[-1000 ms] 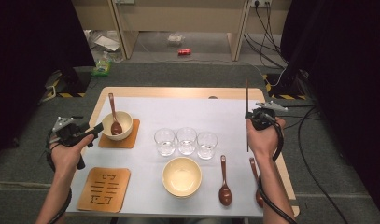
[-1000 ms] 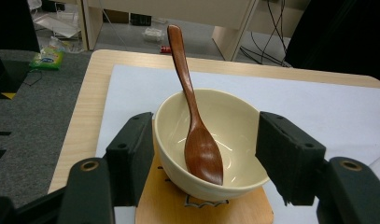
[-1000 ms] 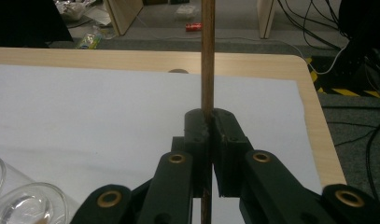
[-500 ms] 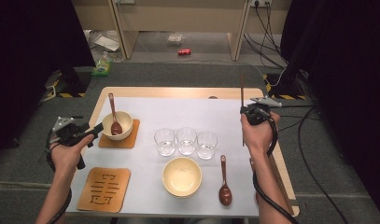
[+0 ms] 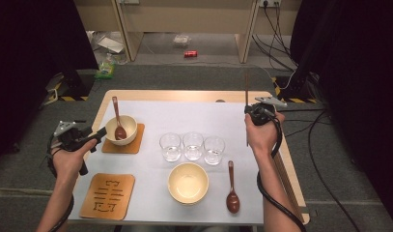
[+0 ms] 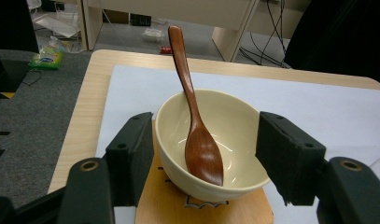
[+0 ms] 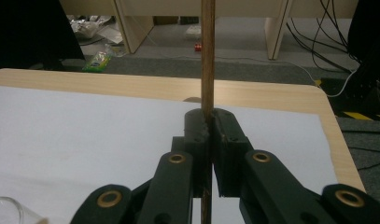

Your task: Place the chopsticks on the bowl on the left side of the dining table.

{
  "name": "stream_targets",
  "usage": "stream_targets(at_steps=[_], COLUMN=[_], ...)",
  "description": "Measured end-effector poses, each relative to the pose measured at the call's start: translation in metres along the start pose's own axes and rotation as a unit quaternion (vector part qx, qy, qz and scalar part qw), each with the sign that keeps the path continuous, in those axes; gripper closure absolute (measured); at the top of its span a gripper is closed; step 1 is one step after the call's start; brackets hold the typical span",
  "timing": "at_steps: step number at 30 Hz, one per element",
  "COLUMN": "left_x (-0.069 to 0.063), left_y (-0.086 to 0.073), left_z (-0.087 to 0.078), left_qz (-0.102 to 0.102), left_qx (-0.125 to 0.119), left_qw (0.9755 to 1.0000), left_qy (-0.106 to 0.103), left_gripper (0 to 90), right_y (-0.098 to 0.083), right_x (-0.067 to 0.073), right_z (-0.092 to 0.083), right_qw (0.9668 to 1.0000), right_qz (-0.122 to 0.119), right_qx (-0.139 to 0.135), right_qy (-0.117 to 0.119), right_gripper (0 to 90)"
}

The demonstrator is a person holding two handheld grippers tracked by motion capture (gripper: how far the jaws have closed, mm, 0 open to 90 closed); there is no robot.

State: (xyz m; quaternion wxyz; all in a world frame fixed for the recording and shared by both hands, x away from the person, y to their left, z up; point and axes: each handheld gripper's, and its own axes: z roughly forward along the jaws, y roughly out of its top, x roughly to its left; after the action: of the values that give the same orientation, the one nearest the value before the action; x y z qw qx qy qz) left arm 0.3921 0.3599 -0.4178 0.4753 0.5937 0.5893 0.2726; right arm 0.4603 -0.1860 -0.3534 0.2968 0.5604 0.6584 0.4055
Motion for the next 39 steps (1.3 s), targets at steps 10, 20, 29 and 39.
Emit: stream_targets(at_steps=[10,20,29,39], left_x=[0.000,0.000,0.001,-0.001], left_y=[0.001,0.001,0.001,0.002], left_z=[-0.001,-0.001,-0.001,-0.002], left_qz=[0.000,-0.001,0.000,0.002], left_qx=[-0.001,-0.002,-0.003,-0.007], left_qw=[1.0000,1.0000,1.0000,1.0000], left_qy=[0.001,0.001,0.001,0.001], left_gripper=[36.5,36.4,36.5,36.4], right_y=[0.004,0.007,0.010,0.011], right_x=[0.005,0.010,0.016,0.023], right_z=[0.006,0.011,0.016,0.021], right_qw=[1.0000,0.9999,0.9998,0.9995], right_qz=[0.001,0.001,0.000,-0.005], right_qx=[-0.008,-0.014,-0.018,-0.028], right_qy=[0.001,0.003,0.008,0.017], right_gripper=[85.4,85.4,85.4,85.4])
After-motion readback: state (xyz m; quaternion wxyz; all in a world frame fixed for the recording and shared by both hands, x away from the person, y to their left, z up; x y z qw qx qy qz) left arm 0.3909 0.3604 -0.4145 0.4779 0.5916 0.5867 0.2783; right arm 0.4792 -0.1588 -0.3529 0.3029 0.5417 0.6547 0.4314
